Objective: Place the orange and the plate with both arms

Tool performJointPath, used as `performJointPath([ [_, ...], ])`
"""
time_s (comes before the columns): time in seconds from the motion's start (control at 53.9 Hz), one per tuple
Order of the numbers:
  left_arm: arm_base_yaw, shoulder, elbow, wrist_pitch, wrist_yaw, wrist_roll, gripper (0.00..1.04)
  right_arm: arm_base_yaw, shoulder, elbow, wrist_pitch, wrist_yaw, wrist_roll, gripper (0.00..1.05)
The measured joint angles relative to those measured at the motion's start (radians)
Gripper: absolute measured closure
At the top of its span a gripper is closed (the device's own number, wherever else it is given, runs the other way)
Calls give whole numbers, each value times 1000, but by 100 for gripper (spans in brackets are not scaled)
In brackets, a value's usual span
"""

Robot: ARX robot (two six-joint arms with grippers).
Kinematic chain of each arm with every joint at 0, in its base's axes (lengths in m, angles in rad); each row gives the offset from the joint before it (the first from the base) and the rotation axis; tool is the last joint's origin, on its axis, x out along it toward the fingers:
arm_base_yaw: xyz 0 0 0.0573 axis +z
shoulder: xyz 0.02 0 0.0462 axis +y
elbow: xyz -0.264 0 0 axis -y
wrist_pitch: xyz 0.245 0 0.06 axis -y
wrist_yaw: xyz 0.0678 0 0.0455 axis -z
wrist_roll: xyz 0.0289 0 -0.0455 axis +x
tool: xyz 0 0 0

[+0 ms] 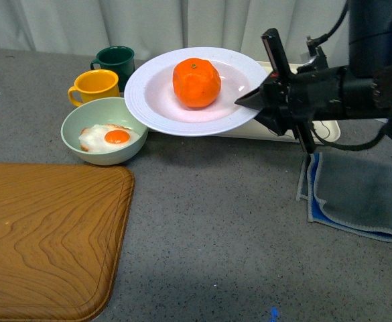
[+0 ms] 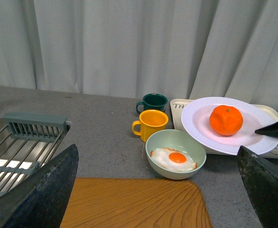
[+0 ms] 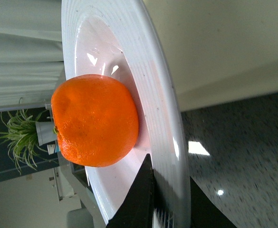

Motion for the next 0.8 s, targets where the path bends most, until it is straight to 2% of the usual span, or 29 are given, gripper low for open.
performJointPath([
  [0.241,0,0,0,0,0,0,7,14,116,172,-88,71,19,101],
  [0.63,0,0,0,0,0,0,7,-18,171,240,-157,143,22,101],
  [0.797,0,0,0,0,0,0,7,-34,177,242,-159,167,2,69],
])
